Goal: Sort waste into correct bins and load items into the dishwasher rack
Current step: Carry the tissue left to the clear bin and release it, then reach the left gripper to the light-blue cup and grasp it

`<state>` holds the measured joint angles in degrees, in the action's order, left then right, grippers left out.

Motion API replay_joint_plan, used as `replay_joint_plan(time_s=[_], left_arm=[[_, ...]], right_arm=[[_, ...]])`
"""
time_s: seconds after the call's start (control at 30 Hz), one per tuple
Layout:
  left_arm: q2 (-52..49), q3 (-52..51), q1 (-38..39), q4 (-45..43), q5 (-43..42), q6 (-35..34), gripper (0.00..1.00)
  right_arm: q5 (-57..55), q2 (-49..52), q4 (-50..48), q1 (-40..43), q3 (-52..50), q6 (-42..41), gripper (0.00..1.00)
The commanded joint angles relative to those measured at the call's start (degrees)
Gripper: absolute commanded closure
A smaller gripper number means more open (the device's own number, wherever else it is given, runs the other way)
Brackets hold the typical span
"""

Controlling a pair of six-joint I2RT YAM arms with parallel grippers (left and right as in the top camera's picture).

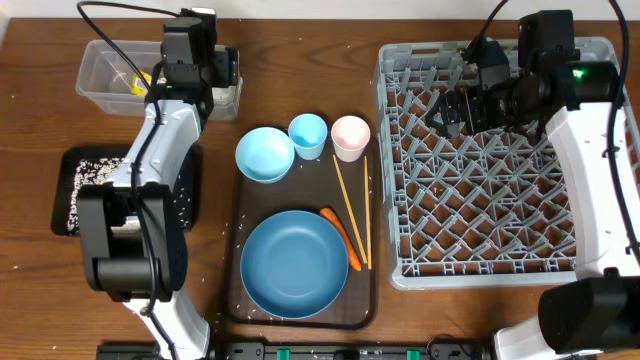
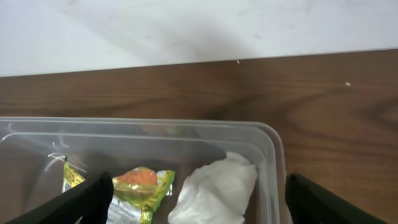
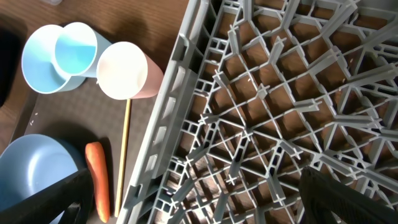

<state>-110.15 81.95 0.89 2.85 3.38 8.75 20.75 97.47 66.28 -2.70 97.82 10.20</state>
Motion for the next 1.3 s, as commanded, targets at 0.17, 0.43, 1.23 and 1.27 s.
replay_joint_plan(time_s=[0.17,0.43,1.23,1.27], left_arm=[[12.8,0.4,3.7,18.1,-6.1,-0.5,0.07],[17.5,0.0,13.1,40.9,-10.9,-0.5,0.07],[5.6,-1.0,23.7,33.6,-11.3,18.6,0.03],[4.8,-1.0,23.8,33.9,-11.1,18.9,0.04]], right_arm=[[0.0,-0.6,-0.1,-0.4,-0.1,0.8,0.01],[0.0,-0.6,-1.1,-0.4,-0.1,0.8,0.01],[0.7,-0.6,-0.2,-0.4,-0.1,0.6,0.01],[0.6,-0.6,0.0,-0.4,-0.2,0.6,0.01]])
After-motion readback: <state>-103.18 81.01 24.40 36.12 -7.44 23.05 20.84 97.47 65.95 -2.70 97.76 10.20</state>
